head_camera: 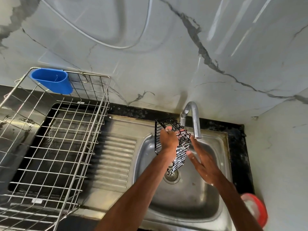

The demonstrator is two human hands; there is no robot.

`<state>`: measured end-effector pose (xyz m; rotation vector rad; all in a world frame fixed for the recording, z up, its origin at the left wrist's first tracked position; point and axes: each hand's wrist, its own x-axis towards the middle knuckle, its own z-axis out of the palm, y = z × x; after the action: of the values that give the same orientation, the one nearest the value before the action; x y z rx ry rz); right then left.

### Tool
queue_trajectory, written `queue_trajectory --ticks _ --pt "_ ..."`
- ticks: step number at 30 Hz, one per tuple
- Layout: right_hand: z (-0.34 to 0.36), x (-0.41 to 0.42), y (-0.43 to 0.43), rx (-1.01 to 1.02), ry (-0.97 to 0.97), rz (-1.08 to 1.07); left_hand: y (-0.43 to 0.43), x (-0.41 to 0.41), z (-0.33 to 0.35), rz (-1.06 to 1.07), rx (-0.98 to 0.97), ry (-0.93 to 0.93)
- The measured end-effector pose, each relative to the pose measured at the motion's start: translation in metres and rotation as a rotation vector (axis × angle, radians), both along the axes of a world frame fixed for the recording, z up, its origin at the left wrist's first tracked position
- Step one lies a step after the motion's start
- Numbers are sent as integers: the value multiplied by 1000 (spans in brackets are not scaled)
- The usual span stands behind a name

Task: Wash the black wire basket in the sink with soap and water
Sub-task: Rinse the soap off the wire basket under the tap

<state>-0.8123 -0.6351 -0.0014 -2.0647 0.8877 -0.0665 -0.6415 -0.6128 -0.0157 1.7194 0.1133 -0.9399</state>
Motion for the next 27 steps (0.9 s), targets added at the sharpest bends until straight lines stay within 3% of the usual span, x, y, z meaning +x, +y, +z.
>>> queue_trajectory --ticks 12,27 --pt "8 3 -10 -73 99 -16 -7 0 8 41 -20 58" --pt "0 11 -20 -140 46 -15 -14 2 11 76 -50 145"
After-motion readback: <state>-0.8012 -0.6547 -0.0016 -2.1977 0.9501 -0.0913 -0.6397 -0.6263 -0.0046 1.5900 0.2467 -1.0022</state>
